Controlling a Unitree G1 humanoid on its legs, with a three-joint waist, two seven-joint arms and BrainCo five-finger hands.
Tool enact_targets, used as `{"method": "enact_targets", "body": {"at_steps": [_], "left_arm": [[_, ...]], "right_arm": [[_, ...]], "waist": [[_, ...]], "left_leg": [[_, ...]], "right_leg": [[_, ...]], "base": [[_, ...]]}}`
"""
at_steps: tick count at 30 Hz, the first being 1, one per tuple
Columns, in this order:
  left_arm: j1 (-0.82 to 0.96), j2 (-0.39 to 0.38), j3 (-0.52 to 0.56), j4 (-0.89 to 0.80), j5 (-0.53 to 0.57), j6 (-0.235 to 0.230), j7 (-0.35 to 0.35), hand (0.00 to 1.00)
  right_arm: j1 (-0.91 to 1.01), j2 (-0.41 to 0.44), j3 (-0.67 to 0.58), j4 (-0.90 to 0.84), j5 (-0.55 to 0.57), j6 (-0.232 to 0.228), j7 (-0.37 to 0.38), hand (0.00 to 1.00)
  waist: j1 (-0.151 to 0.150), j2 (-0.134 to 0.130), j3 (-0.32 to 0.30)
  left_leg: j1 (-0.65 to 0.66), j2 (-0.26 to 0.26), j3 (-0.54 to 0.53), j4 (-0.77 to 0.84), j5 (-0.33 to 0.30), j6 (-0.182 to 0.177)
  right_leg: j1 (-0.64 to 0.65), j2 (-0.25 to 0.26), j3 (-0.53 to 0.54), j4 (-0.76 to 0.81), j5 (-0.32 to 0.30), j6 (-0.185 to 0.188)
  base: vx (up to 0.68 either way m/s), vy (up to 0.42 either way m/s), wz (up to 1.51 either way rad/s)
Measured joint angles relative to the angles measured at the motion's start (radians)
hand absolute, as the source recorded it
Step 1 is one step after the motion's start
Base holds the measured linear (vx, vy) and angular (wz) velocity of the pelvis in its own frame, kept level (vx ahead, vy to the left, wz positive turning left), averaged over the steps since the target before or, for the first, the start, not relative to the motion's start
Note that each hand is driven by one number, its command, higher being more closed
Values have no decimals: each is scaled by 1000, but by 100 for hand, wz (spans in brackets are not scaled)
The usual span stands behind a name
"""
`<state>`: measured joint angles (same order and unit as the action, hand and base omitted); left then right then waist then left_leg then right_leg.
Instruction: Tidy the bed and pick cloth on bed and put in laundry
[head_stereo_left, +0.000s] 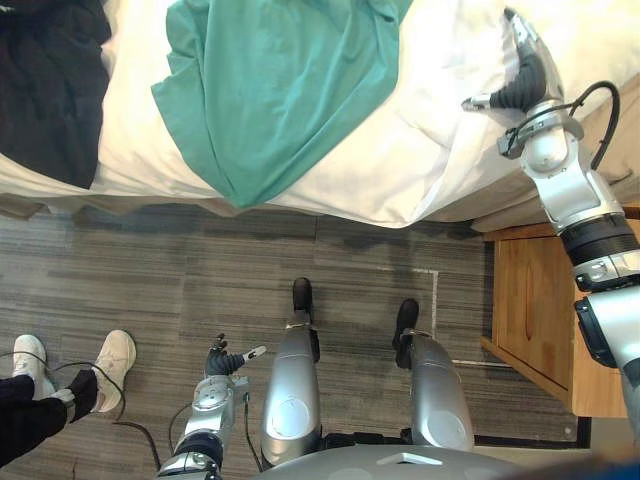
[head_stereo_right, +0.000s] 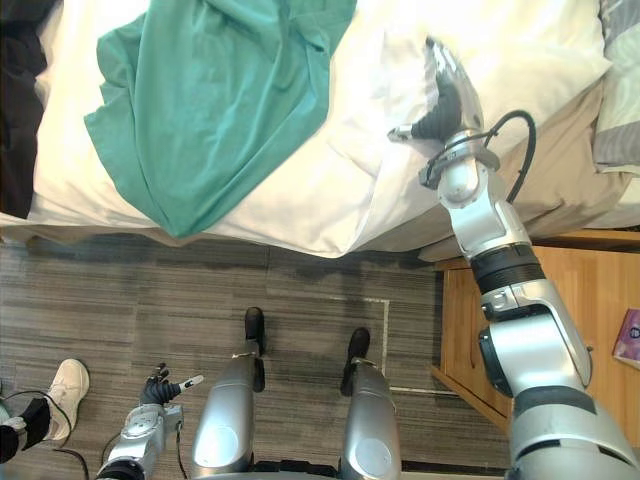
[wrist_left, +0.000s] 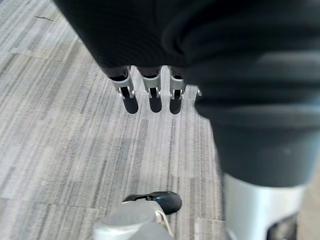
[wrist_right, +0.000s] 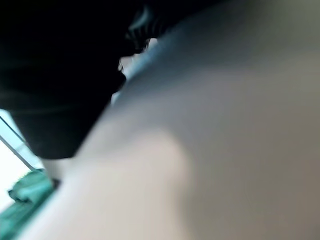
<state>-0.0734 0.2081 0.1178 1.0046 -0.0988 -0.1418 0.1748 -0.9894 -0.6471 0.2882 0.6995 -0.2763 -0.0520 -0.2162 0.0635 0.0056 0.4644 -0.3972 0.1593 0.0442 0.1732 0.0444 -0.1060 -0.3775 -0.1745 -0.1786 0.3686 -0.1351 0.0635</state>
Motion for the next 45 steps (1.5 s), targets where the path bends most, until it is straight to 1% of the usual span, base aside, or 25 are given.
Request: {"method": "enact_targets", "body": {"at_steps": [3, 6, 9, 11, 14, 15, 17, 18, 20, 21, 23, 24, 25, 27, 28, 30, 32, 34, 35, 36, 37, 39, 40, 43, 45], "left_arm": [[-1, 4, -28, 0, 0, -1, -3, 0], [-4, 4, -40, 0, 0, -1, -5, 0], [-4, 4, -41, -1, 0, -1, -8, 0], [-4, 3, -41, -2, 1, 0, -15, 0], [0, 2, -42, -14, 2, 0, -16, 0], [4, 2, -42, -19, 3, 1, -16, 0], [33, -4, -40, -49, 13, 2, -17, 0], [40, -6, -40, -49, 13, 2, -17, 0], [69, -7, -40, -47, 29, 11, -20, 0], [79, -7, -40, -48, 37, 18, -24, 0], [101, -7, -39, -47, 54, 28, -25, 0], [109, -8, -39, -44, 66, 32, -26, 0], [112, -10, -39, -42, 76, 36, -27, 0], [127, -27, -30, -39, 95, 45, -39, 0], [133, -34, -30, -38, 101, 47, -43, 0], [140, -60, -27, -10, 119, 52, -46, 0], [142, -64, -17, 2, 121, 61, -46, 0], [144, -71, -7, 2, 121, 67, -46, 0], [147, -78, 17, 2, 121, 71, -46, 0], [150, -81, 24, 3, 120, 72, -46, 0], [156, -88, 45, 3, 120, 73, -46, 0], [161, -97, 71, 3, 119, 74, -46, 0], [167, -109, 98, 3, 118, 74, -45, 0], [172, -126, 132, 1, 117, 75, -45, 0], [174, -137, 149, -2, 110, 75, -44, 0]], "right_arm": [[-38, -2, 0, 118, -24, -1, 14, 100], [-73, -12, 2, 175, -63, 0, 22, 100], [-63, -12, -6, 192, -77, 1, 26, 100], [-19, -12, -35, 174, -96, 0, 28, 100], [147, -5, -166, 61, -87, 1, 25, 100], [182, 3, -198, 37, -78, 1, 21, 100], [325, 34, -294, -40, -42, 1, 9, 100], [360, 48, -320, -52, -38, 1, 8, 100], [476, 102, -392, -90, -16, 2, 3, 100], [520, 122, -413, -97, -7, 2, -4, 0], [606, 170, -447, -116, 3, 5, -9, 0], [648, 191, -451, -125, 19, 6, -7, 0], [667, 205, -464, -129, 21, 6, -6, 0], [728, 255, -515, -132, 50, 5, -5, 0], [741, 262, -523, -132, 66, 5, -5, 0], [770, 298, -565, -125, 136, 0, -5, 0], [775, 336, -600, -110, 176, -10, -2, 0], [775, 384, -639, -82, 224, -20, -1, 0], [777, 414, -660, -68, 257, -22, 1, 0], [781, 427, -673, -63, 277, -22, 2, 0], [790, 448, -693, -55, 324, -23, 3, 0], [794, 474, -744, -47, 373, -21, 5, 0], [813, 491, -784, -31, 416, -7, -6, 0], [870, 522, -847, -32, 489, 10, -42, 0], [921, 541, -898, -47, 531, 25, -88, 0]], "waist": [[5, 0, 0], [11, 0, 0], [10, 0, 0], [8, 0, 0], [6, -4, -2], [4, -4, -2], [-5, -12, -7], [-10, -17, -17], [-28, -35, -64], [-34, -43, -78], [-49, -63, -127], [-50, -69, -149], [-52, -69, -162], [-54, -62, -204], [-55, -57, -214], [-59, -41, -242], [-65, -34, -259], [-64, -34, -261], [-64, -37, -266], [-63, -37, -273], [-59, -38, -291], [-57, -39, -295], [-56, -39, -300], [-57, -32, -311], [-62, -25, -316]], "left_leg": [[3, -3, -1, -16, 12, 1], [17, -5, -1, -45, 31, 1], [53, -7, -1, -95, 57, -1], [91, -7, -1, -137, 76, -3], [153, -7, -4, -201, 98, -2], [166, -7, -3, -213, 100, -2], [209, -15, -1, -240, 108, -2], [214, -17, -1, -245, 108, -2], [232, -20, 4, -264, 108, -2], [247, -21, 6, -269, 106, -3], [267, -22, 21, -269, 102, -9], [285, -22, 36, -269, 100, -11], [293, -22, 41, -270, 98, -13], [321, -21, 61, -270, 86, -13], [326, -20, 64, -270, 80, -12], [348, -20, 86, -270, 65, -8], [355, -20, 91, -271, 61, -5], [374, -19, 100, -271, 54, -5], [386, -19, 106, -272, 50, -6], [388, -19, 108, -273, 47, -6], [389, -19, 113, -275, 43, -6], [407, -20, 119, -276, 36, -8], [424, -19, 131, -277, 28, -9], [432, -19, 149, -277, 23, -12], [434, -18, 169, -277, 23, -12]], "right_leg": [[0, -3, -5, 1, 0, 0], [1, -5, -8, 3, 0, 0], [16, -6, -12, -1, 0, 0], [42, -5, -19, -13, 0, 0], [97, -2, -33, -46, 2, 4], [109, -1, -34, -55, 4, 6], [150, -4, -34, -84, 10, 15], [154, -5, -33, -92, 12, 17], [172, -5, -33, -117, 16, 23], [189, -5, -33, -128, 17, 26], [216, -4, -30, -155, 21, 32], [234, -3, -23, -168, 24, 34], [244, -2, -22, -176, 25, 34], [272, 1, -10, -196, 29, 36], [276, 3, -5, -200, 31, 37], [296, 5, 8, -226, 44, 40], [312, 8, 14, -251, 55, 41], [337, 9, 15, -267, 60, 43], [351, 10, 16, -275, 60, 43], [354, 10, 16, -280, 61, 44], [356, 10, 19, -286, 61, 44], [378, 10, 21, -298, 62, 45], [394, 10, 24, -304, 62, 45], [403, 10, 27, -317, 62, 46], [403, 10, 28, -318, 62, 46]], "base": [[-16, 0, 10], [2, -4, 5], [20, -14, 4], [33, -18, 7], [34, -8, 10], [73, 10, 0], [84, 22, -3], [67, 25, -2], [95, 21, -5], [123, 12, -5], [130, 7, -11], [93, 3, -17], [49, 2, -16], [44, 5, -17], [27, 15, -21], [13, 30, -22], [6, 25, -11], [13, 14, -5], [15, 6, -4], [33, 7, -6], [44, 4, -7], [66, 1, -9], [64, -2, -10], [57, -1, -11], [37, -2, -7]]}}
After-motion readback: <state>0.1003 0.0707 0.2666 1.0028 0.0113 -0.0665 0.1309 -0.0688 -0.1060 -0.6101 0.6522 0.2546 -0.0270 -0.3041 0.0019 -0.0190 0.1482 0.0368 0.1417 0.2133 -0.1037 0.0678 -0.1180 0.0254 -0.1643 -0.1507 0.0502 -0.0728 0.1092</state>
